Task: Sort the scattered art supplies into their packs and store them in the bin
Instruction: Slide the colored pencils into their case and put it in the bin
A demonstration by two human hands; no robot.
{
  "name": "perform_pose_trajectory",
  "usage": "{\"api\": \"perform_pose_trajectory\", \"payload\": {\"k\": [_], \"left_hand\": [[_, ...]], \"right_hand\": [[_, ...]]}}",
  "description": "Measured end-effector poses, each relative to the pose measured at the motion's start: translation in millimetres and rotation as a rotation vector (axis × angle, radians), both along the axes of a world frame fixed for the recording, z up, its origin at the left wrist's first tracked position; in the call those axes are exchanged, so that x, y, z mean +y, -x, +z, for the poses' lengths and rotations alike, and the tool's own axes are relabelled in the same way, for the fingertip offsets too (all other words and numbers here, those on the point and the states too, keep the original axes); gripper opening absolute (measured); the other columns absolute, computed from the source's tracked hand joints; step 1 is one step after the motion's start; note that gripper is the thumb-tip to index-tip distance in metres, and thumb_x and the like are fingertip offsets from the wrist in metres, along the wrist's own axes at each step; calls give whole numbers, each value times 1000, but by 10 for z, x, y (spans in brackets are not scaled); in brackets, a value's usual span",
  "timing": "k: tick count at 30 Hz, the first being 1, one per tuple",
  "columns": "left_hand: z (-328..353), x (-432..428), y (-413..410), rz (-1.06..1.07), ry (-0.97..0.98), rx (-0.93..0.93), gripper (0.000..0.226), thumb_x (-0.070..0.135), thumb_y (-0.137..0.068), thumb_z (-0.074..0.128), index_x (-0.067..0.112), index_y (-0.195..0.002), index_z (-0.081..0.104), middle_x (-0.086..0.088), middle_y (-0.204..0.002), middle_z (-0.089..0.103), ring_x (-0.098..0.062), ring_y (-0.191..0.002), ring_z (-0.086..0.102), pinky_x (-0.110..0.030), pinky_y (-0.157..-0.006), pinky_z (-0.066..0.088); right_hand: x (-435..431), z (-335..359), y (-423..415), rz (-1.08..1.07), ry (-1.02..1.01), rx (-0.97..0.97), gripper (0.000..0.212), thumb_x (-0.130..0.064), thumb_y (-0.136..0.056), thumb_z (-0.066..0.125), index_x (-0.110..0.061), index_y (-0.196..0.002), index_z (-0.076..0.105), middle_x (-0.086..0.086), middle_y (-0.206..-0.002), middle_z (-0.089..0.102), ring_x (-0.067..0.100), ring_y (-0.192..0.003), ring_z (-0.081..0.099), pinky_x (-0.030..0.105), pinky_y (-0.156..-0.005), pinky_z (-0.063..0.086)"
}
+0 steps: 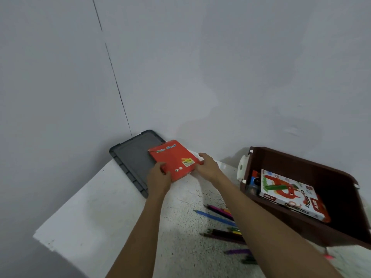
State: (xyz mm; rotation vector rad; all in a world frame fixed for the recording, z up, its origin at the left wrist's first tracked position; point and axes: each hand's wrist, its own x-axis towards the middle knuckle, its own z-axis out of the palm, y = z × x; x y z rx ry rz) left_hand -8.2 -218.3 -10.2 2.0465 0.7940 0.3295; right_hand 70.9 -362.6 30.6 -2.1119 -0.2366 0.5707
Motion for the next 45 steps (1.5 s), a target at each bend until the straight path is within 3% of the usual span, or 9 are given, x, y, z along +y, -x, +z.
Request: {"api": "perform_pose_trajectory", "payload": {"k": [4, 7, 10, 17, 27, 31, 36, 40, 45], "left_hand": [[105, -160, 164, 71, 288, -210, 53, -1, -92, 59, 12, -140, 42, -6, -129, 56, -13, -96, 57, -30, -80, 54], [189, -310, 313, 92, 551, -341, 47, 1, -93, 60, 15, -136, 47, 1, -116, 65, -16, -99, 65, -23, -67, 53], [296, -502, 478, 72, 723, -368, 36, 4, -98, 51, 16, -131, 54, -1, -112, 69, -21, -98, 68, -27, -68, 53], [553, -954, 817, -30, 890, -425, 39, 16, -103, 44, 27, -140, 47, 0, -122, 67, -20, -101, 70, -40, -74, 61], [919, -1547, 1125, -319, 955, -383, 38, 43, -104, 35, 24, -132, 53, -7, -116, 71, -24, -106, 69, -40, -78, 60], [1070, -1730, 1235, -467, 1174, -342, 51, 49, -102, 29, 19, -132, 56, -11, -120, 70, -27, -111, 67, -45, -90, 53], [1161, -1936, 1233, -595, 1364, -266, 60, 54, -93, 41, 14, -135, 56, -18, -128, 64, -35, -117, 62, -51, -93, 49], [1208, -2151, 1185, -677, 1313, -189, 70, 60, -86, 50, 12, -138, 53, -17, -126, 65, -30, -108, 66, -45, -83, 55], [1244, -2348, 1186, -896, 1195, -137, 99, 73, -56, 77, 18, -135, 52, -14, -124, 67, -28, -112, 66, -45, -85, 56]], "right_hand": [[-128, 191, 200, -57, -23, -136, 48, -22, -100, 50, -10, -145, 39, 8, -134, 56, 17, -111, 57, 30, -89, 46], [-268, 370, 364, -83, -26, -210, 36, -17, -101, 48, -5, -135, 50, -7, -96, 58, 9, -85, 61, 17, -65, 44], [-437, 510, 489, -87, 4, -273, 32, -23, -102, 48, -6, -126, 60, -4, -103, 65, 7, -84, 62, 10, -57, 40], [-974, 639, 877, -181, -68, -265, 21, -33, -99, 54, -19, -110, 64, -10, -98, 65, 4, -91, 63, 16, -69, 48], [-1820, 739, 1565, -422, -345, -147, 21, -10, -97, 57, -24, -111, 66, -2, -76, 69, 11, -79, 69, 32, -79, 59], [-2044, 723, 1770, -481, -439, -83, 23, -6, -97, 56, -24, -104, 69, 10, -93, 73, 17, -86, 72, 30, -76, 60], [-2237, 671, 2016, -470, -467, -39, 20, -6, -96, 58, -16, -110, 68, 11, -92, 74, 28, -87, 71, 36, -74, 60], [-2369, 687, 2185, -490, -491, -66, 21, -3, -94, 60, -14, -109, 69, 18, -87, 72, 20, -70, 69, 27, -63, 55], [-2551, 730, 2333, -510, -457, -117, 27, -7, -93, 64, -24, -114, 69, 12, -91, 71, 24, -80, 73, 39, -75, 61]]}}
